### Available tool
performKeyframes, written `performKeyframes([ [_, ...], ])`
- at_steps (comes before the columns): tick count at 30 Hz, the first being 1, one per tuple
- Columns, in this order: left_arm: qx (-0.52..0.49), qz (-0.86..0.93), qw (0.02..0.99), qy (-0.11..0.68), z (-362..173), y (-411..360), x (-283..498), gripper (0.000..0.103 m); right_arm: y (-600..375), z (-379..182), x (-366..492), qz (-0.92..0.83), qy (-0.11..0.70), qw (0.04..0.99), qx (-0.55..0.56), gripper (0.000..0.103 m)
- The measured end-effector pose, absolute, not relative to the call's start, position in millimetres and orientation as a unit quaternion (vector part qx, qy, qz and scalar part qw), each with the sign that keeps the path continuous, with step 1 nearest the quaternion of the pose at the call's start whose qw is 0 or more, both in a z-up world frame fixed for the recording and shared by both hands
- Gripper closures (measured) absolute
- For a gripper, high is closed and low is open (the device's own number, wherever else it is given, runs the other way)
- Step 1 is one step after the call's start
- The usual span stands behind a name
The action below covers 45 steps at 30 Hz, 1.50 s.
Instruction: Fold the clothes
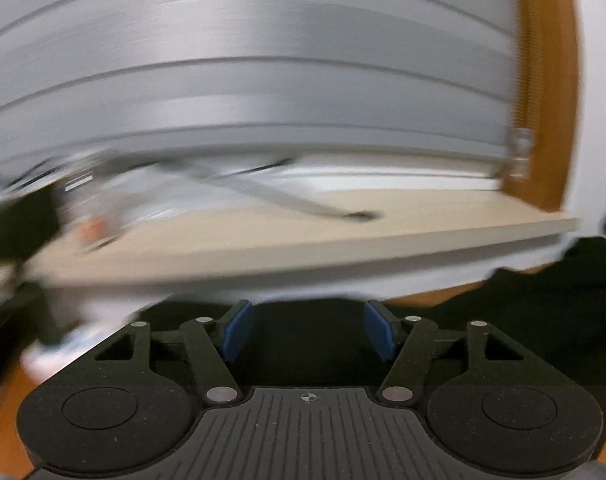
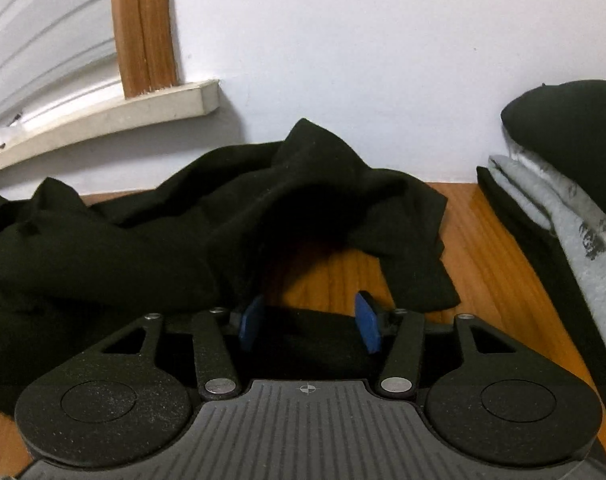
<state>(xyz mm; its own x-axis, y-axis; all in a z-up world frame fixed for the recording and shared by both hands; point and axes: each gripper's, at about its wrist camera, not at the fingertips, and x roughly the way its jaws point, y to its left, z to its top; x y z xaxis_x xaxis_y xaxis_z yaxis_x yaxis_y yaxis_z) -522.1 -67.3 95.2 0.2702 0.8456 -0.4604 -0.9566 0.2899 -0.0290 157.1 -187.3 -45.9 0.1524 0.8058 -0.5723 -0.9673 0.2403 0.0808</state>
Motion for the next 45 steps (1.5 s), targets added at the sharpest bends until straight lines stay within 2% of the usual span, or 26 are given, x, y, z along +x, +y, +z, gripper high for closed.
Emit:
performKeyframes([
  [7, -0.202, 0.623, 0.736, 0.171, 75, -107, -586, 0.038, -187, -46, 158, 0.598, 0.266, 0.742, -0.149, 0.047],
  [10, -0.217, 0.616, 0.737, 0.173, 61, -112, -591, 0.038, -184, -46, 157, 0.592, 0.266, 0.745, -0.152, 0.043],
  [12, -0.232, 0.6, 0.746, 0.171, 51, -113, -592, 0.043, -183, -46, 157, 0.588, 0.267, 0.748, -0.153, 0.04],
  [16, -0.241, 0.581, 0.753, 0.191, 37, -116, -582, 0.046, -184, -46, 158, 0.581, 0.269, 0.753, -0.151, 0.038],
  [19, -0.234, 0.578, 0.756, 0.199, 32, -123, -576, 0.055, -184, -46, 157, 0.576, 0.268, 0.757, -0.153, 0.036],
  [21, -0.224, 0.582, 0.756, 0.2, 32, -130, -575, 0.067, -185, -46, 156, 0.575, 0.269, 0.758, -0.153, 0.036],
  [25, -0.202, 0.59, 0.756, 0.198, 35, -145, -573, 0.074, -192, -44, 156, 0.58, 0.269, 0.754, -0.151, 0.036],
  [28, -0.191, 0.601, 0.759, 0.161, 75, -177, -599, 0.075, -202, -35, 155, 0.583, 0.266, 0.754, -0.145, 0.036],
  [31, -0.155, 0.624, 0.752, 0.144, 122, -217, -632, 0.075, -218, -14, 152, 0.599, 0.259, 0.747, -0.123, 0.036],
  [33, -0.148, 0.642, 0.735, 0.16, 139, -234, -660, 0.075, -226, 2, 145, 0.612, 0.247, 0.743, -0.111, 0.036],
  [38, -0.217, 0.624, 0.699, 0.273, 98, -232, -699, 0.066, -213, 15, 113, 0.648, 0.235, 0.716, -0.116, 0.035],
  [42, -0.23, 0.637, 0.692, 0.251, 88, -239, -715, 0.052, -183, -5, 80, 0.658, 0.233, 0.699, -0.156, 0.035],
  [45, -0.228, 0.647, 0.689, 0.233, 96, -243, -723, 0.046, -163, -17, 62, 0.659, 0.224, 0.694, -0.183, 0.035],
])
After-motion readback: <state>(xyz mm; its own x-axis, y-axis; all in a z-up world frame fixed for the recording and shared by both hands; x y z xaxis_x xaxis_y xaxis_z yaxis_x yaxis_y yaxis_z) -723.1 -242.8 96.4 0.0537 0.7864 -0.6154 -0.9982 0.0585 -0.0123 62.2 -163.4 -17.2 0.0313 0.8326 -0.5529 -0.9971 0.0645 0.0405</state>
